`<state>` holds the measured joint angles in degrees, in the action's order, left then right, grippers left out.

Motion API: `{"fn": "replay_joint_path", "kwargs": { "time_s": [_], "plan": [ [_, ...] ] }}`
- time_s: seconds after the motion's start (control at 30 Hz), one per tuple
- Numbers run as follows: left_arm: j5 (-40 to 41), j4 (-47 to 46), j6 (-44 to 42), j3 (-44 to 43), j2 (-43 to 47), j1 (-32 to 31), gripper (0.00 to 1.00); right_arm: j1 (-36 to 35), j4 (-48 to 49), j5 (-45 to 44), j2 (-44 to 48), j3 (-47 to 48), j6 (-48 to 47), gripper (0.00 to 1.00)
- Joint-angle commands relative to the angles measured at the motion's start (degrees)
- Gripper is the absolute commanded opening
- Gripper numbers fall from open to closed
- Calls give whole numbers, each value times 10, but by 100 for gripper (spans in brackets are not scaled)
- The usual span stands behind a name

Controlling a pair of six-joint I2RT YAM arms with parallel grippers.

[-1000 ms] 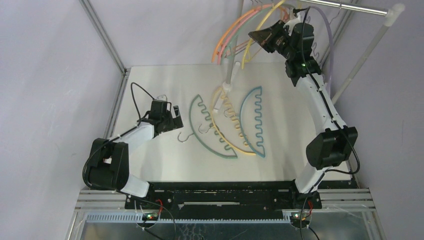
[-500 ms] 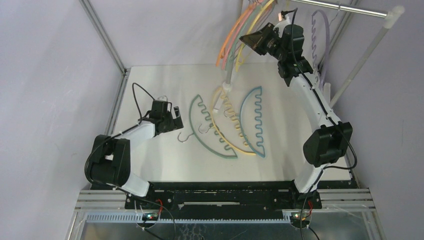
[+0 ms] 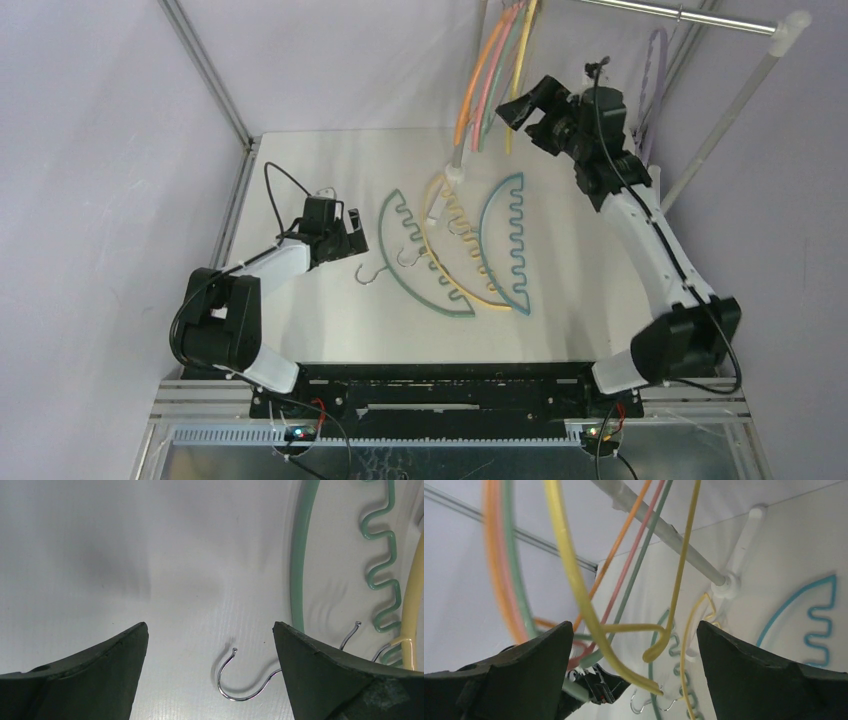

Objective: Organize the hangers

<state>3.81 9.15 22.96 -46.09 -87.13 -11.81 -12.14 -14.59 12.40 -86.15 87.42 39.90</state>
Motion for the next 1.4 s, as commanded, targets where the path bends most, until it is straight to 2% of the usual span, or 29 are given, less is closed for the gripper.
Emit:
{"fn": "replay_joint_path", "kwargs": {
  "time_s": [0.0, 0.3, 0.47, 0.57, 0.7, 0.83, 0.97, 1.2, 1.37],
  "plan": [
    [-6, -15, -1, -22, -6, 3, 99, -2, -12, -39, 110, -22, -54, 100],
    [-9, -13, 4, -44, -21, 3, 100, -26, -154, -64, 256, -103, -151, 98],
    [-11, -12, 8, -50, -28, 3, 99, -155, -260, -166, 281, -142, -244, 97],
    [-12, -12, 10, -50, -30, 3, 99, -228, -281, -205, 294, -197, -256, 96],
    [-14, -16, 16, -41, -26, 3, 99, -261, -269, -204, 299, -277, -248, 91],
    [-16, -24, 20, -25, -23, 3, 99, -267, -227, -181, 271, -340, -246, 89],
    [-18, -31, 25, -10, -20, 3, 99, -266, -177, -172, 199, -353, -250, 83],
    [-11, -37, 24, 7, -3, 3, 99, -230, -77, -141, 48, -354, -245, 53],
    [-6, -35, 16, 7, -3, 3, 99, -202, -46, -136, -31, -340, -246, 47]
  ]
}}
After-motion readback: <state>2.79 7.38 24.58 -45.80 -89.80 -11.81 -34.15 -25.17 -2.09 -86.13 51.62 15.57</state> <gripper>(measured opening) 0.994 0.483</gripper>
